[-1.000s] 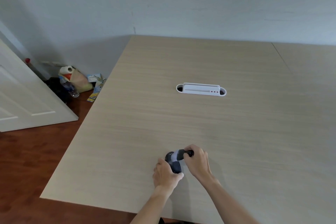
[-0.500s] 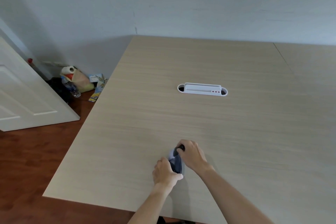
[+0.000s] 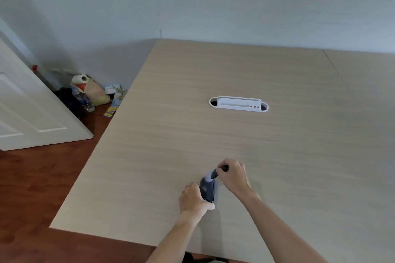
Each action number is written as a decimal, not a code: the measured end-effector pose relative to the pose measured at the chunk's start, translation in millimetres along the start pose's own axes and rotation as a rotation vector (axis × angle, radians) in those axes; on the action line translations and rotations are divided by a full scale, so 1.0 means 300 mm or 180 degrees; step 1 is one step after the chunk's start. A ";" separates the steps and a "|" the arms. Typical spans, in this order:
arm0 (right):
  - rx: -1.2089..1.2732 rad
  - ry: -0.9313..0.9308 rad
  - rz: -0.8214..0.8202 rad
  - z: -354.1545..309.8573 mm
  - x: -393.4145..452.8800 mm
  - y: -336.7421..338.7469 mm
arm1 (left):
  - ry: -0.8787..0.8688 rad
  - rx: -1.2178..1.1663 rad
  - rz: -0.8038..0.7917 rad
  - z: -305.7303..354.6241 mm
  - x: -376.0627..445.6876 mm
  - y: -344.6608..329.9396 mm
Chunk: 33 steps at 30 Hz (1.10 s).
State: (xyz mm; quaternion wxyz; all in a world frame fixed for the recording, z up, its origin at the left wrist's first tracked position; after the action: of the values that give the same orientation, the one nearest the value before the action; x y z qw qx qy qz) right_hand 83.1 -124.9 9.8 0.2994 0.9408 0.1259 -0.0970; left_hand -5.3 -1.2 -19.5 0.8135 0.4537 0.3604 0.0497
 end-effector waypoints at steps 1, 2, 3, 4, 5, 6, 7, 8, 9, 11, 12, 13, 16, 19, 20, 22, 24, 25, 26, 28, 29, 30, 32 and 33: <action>0.0124 0.0000 -0.0159 0.001 -0.011 0.004 | -0.0006 0.0000 -0.0026 0.000 0.005 0.001; 0.0123 -0.0037 -0.0248 0.011 -0.020 0.006 | -0.0010 -0.0009 -0.0048 0.002 0.007 0.004; 0.0026 -0.0098 -0.0207 0.026 -0.027 0.009 | -0.0022 0.0000 -0.0060 0.005 0.010 0.007; -0.0101 -0.0189 -0.0061 0.041 -0.033 0.014 | -0.0033 0.0012 -0.0063 0.008 0.011 0.011; -0.0175 -0.0259 0.0120 0.052 -0.038 0.020 | -0.0046 0.0046 -0.0065 0.012 0.011 0.014; -0.0138 -0.0287 0.0266 0.060 -0.042 0.025 | -0.0061 0.0068 -0.0062 0.015 0.011 0.017; -0.0006 -0.0278 0.0347 0.064 -0.045 0.028 | -0.0070 0.0091 -0.0058 0.017 0.011 0.017; 0.0188 -0.0231 0.0361 0.062 -0.050 0.031 | -0.0073 0.0094 -0.0057 0.019 0.012 0.017; 0.0373 -0.0185 0.0299 0.057 -0.055 0.032 | -0.0076 0.0112 -0.0060 0.018 0.015 0.015; 0.0594 -0.0177 0.0005 0.053 -0.068 0.026 | -0.0087 0.0142 -0.0068 0.018 0.018 0.012; 0.0594 -0.0222 -0.0116 0.061 -0.075 0.021 | -0.0095 0.0139 -0.0071 0.018 0.018 0.012; 0.0524 -0.0272 -0.0125 0.072 -0.080 0.015 | -0.0111 0.0134 -0.0076 0.017 0.019 0.012; 0.0269 -0.0386 0.0345 0.101 -0.088 0.015 | -0.0177 0.0145 -0.0114 0.013 0.021 0.019; 0.0450 -0.0202 0.0421 0.092 -0.088 0.028 | -0.0255 0.0230 -0.0132 0.007 0.027 0.028; 0.0563 -0.0159 0.0251 0.086 -0.088 0.030 | -0.0274 0.0250 -0.0106 0.007 0.027 0.030; 0.0686 -0.0179 -0.0187 0.083 -0.092 0.025 | -0.0313 0.0258 0.0019 0.011 0.023 0.027; 0.0641 -0.0256 -0.0259 0.097 -0.094 0.007 | -0.0433 0.0304 0.0139 0.022 0.015 0.019; 0.0631 -0.0302 -0.0094 0.105 -0.096 0.000 | -0.0503 0.0352 0.0157 0.026 0.013 0.014; 0.0628 -0.0358 0.0149 0.112 -0.097 -0.006 | -0.0547 0.0382 0.0148 0.029 0.011 0.012; 0.0545 -0.0466 0.0593 0.120 -0.104 -0.004 | -0.0548 0.0335 0.0089 0.028 0.011 0.012; 0.0512 -0.0499 0.0678 0.123 -0.105 0.000 | -0.0538 0.0290 0.0068 0.027 0.013 0.014; 0.0538 -0.0514 0.0653 0.125 -0.104 0.002 | -0.0537 0.0259 0.0063 0.026 0.015 0.016; 0.0648 -0.0457 0.0409 0.128 -0.101 -0.002 | -0.0544 0.0238 0.0071 0.026 0.016 0.018; 0.0669 -0.0412 0.0296 0.127 -0.101 -0.007 | -0.0536 0.0235 0.0074 0.026 0.016 0.017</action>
State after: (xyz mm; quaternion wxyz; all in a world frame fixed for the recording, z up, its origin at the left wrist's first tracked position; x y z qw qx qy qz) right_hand 49.7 -151.1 -14.2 0.2108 0.9636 0.0516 -0.1562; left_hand 4.4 -1.8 -15.3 0.8230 0.4902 0.2871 0.0076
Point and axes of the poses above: each hand's wrist, its own x-axis towards the middle knuckle, its own y-axis out of the back of the hand, z = x × y, the point moved 1 cm from there along x, towards the middle knuckle, and after that the axes turned 8 degrees about x, right-handed, at the moved point
